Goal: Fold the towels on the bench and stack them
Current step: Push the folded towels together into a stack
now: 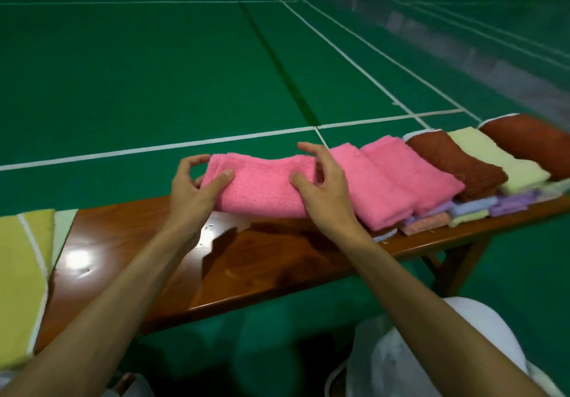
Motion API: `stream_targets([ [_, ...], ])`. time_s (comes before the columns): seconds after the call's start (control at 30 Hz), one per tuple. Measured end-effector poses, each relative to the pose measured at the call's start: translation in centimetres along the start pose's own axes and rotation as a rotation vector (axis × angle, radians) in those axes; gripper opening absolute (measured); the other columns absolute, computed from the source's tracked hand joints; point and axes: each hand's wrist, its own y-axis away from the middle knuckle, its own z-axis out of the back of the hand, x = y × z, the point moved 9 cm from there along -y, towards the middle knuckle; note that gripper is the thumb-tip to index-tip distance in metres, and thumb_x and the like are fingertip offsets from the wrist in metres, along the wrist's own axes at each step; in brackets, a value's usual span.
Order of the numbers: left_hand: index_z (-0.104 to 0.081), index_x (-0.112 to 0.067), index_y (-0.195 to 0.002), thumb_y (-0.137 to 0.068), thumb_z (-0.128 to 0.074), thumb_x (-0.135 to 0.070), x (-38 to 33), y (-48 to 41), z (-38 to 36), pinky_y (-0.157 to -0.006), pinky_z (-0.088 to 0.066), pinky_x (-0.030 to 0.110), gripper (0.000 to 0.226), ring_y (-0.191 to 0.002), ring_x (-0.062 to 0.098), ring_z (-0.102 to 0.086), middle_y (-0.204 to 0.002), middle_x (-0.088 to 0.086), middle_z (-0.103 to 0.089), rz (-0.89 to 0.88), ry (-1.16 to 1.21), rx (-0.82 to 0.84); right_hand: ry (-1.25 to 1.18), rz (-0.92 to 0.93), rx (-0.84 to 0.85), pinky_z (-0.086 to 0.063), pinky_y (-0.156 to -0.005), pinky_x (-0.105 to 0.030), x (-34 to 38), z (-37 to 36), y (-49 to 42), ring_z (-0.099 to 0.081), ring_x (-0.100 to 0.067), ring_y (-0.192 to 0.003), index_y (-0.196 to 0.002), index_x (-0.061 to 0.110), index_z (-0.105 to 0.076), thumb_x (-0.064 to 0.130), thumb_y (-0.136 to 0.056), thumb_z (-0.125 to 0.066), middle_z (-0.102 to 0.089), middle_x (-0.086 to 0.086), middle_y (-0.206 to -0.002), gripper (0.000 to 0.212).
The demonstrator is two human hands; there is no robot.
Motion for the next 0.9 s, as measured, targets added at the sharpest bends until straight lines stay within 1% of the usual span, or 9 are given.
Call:
stream_targets([
  [0.07, -0.054, -0.019, -0.127, -0.090, -0.077, -0.010, -0.8, -0.6, -2.9, -0.064, -0.059, 0.031, 0.044, -0.082, 0.016, -0.069, -0.106, 0.006, -0.071, -0.003, 0.002, 0.023, 0.000, -0.025, -0.038, -0.047, -0.101, -0.023, -0.1, 2.4, -0.2, -0.059, 0.005, -0.108, -0.128, 0.021, -0.065, 0.011, -0.089, -0.070, -0.064, 0.022, -0.116, 0.041],
  [0.17, -0.055, -0.016, -0.128, -0.090, -0.077, -0.011, -1.8, -1.6, -7.4, -0.056, -0.057, 0.026, 0.044, -0.075, 0.013, -0.067, -0.099, 0.004, -0.070, -0.005, 0.020, 0.064, 0.011, -0.035, -0.129, -0.052, -0.097, -0.033, 0.0, 6.7, -0.9, -0.059, 0.005, -0.104, -0.120, 0.023, -0.068, 0.013, -0.088, -0.071, -0.065, 0.021, -0.110, 0.034],
  [0.3, -0.058, -0.012, -0.123, -0.089, -0.079, -0.013, -2.9, -3.1, -13.5, -0.051, -0.055, 0.022, 0.040, -0.068, 0.009, -0.063, -0.094, 0.006, -0.069, -0.021, 0.005, 0.129, 0.029, -0.079, -0.207, -0.054, -0.090, -0.031, -0.7, 12.0, -2.0, -0.057, 0.009, -0.097, -0.115, 0.025, -0.068, 0.017, -0.089, -0.072, -0.061, 0.021, -0.104, 0.028],
  [0.4, -0.060, -0.016, -0.115, -0.087, -0.081, -0.015, -3.2, -3.9, -18.7, -0.050, -0.051, 0.020, 0.036, -0.063, 0.004, -0.059, -0.090, 0.003, -0.067, -0.030, -0.014, 0.166, 0.041, -0.114, -0.262, -0.051, -0.085, -0.026, -1.9, 16.1, -2.7, -0.056, 0.005, -0.099, -0.114, 0.025, -0.066, 0.020, -0.090, -0.072, -0.060, 0.019, -0.106, 0.025],
  [0.53, -0.061, -0.015, -0.111, -0.086, -0.083, -0.016, -3.5, -4.3, -26.5, -0.049, -0.049, 0.019, 0.034, -0.060, 0.004, -0.058, -0.084, 0.004, -0.067, -0.044, -0.020, 0.244, 0.072, -0.165, -0.425, -0.055, -0.090, -0.036, -4.3, 22.3, -3.4, -0.059, 0.001, -0.098, -0.112, 0.027, -0.068, 0.021, -0.085, -0.074, -0.063, 0.019, -0.104, 0.029],
  [0.6, -0.061, -0.013, -0.111, -0.085, -0.084, -0.014, -3.6, -4.6, -30.6, -0.049, -0.049, 0.019, 0.035, -0.056, 0.001, -0.058, -0.081, 0.003, -0.067, -0.058, -0.012, 0.273, 0.065, -0.202, -0.505, -0.056, -0.090, -0.041, -5.6, 25.4, -3.5, -0.062, -0.003, -0.098, -0.111, 0.028, -0.070, 0.022, -0.082, -0.074, -0.066, 0.015, -0.105, 0.030],
  [0.7, -0.061, -0.014, -0.110, -0.080, -0.088, -0.017, -3.1, -5.2, -36.4, -0.057, -0.052, 0.023, 0.041, -0.061, 0.004, -0.059, -0.085, 0.002, -0.067, -0.057, -0.007, 0.292, 0.055, -0.241, -0.590, -0.058, -0.086, -0.039, -7.2, 29.8, -3.8, -0.063, -0.002, -0.095, -0.104, 0.028, -0.073, 0.022, -0.083, -0.075, -0.069, 0.015, -0.100, 0.022],
  [0.83, -0.060, -0.016, -0.108, -0.076, -0.092, -0.020, -2.3, -6.0, -43.9, -0.078, -0.057, 0.039, 0.045, -0.074, 0.011, -0.061, -0.090, 0.001, -0.066, -0.082, -0.016, 0.304, 0.083, -0.249, -0.714, -0.055, -0.077, -0.031, -9.2, 35.3, -4.0, -0.062, 0.004, -0.084, -0.095, 0.029, -0.074, 0.023, -0.081, -0.078, -0.068, 0.019, -0.090, 0.015],
  [0.9, -0.061, -0.020, -0.102, -0.073, -0.094, -0.025, -2.1, -6.4, -47.5, -0.083, -0.059, 0.045, 0.044, -0.079, 0.014, -0.062, -0.093, 0.003, -0.067, -0.098, -0.025, 0.323, 0.104, -0.248, -0.769, -0.051, -0.072, -0.024, -10.2, 37.6, -4.0, -0.060, 0.006, -0.079, -0.091, 0.029, -0.073, 0.024, -0.080, -0.079, -0.068, 0.019, -0.087, 0.013],
])
